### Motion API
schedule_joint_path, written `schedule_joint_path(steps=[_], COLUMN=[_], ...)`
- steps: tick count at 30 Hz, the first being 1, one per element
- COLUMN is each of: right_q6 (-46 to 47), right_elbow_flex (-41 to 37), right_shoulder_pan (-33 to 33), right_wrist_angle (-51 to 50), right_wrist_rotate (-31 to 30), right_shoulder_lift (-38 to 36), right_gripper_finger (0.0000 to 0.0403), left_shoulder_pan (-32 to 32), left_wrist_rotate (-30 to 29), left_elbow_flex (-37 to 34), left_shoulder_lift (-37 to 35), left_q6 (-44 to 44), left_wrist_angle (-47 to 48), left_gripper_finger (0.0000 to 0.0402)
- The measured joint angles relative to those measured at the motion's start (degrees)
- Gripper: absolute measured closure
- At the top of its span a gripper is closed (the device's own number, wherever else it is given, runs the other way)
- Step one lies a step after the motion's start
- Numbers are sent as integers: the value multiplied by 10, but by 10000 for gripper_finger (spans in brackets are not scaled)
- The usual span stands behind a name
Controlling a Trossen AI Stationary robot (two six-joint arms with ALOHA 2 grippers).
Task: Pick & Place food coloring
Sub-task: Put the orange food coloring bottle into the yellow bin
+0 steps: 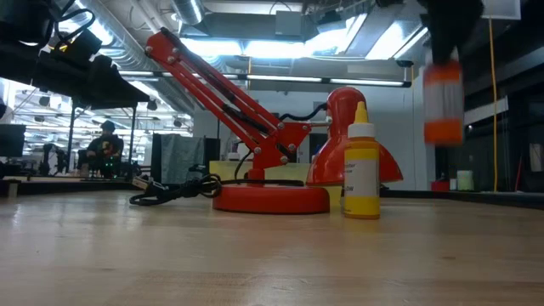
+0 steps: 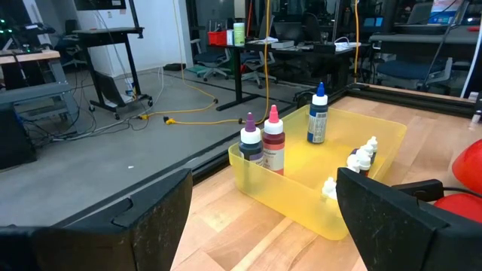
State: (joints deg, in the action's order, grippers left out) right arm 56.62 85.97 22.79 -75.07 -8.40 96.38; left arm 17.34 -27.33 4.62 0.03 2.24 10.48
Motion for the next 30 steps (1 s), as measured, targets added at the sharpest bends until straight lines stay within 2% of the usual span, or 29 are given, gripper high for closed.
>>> schedule_joint_path(steps=[5,10,13,21,30], right_q6=[-53,-106,-143,-235,-390], right_elbow_flex=[89,162,201,288,404], right_shoulder_pan=[-32,-75,-105,-193,-304], right_wrist_angle=[-96,-149,-148,-147,-97], right_wrist_rotate=[3,6,2,-74,-90], right_shoulder_lift=[0,0,0,26,126], right_gripper_finger=[282,282,282,282,282], left_shoulder_pan=[0,0,0,0,0], left_wrist_rotate=[0,0,0,0,0], left_elbow_flex=[0,0,0,0,0], left_shoulder_lift=[0,0,0,0,0], left_q6=[0,0,0,0,0], left_wrist_angle=[0,0,0,0,0], left_gripper_finger=[83,83,83,83,83])
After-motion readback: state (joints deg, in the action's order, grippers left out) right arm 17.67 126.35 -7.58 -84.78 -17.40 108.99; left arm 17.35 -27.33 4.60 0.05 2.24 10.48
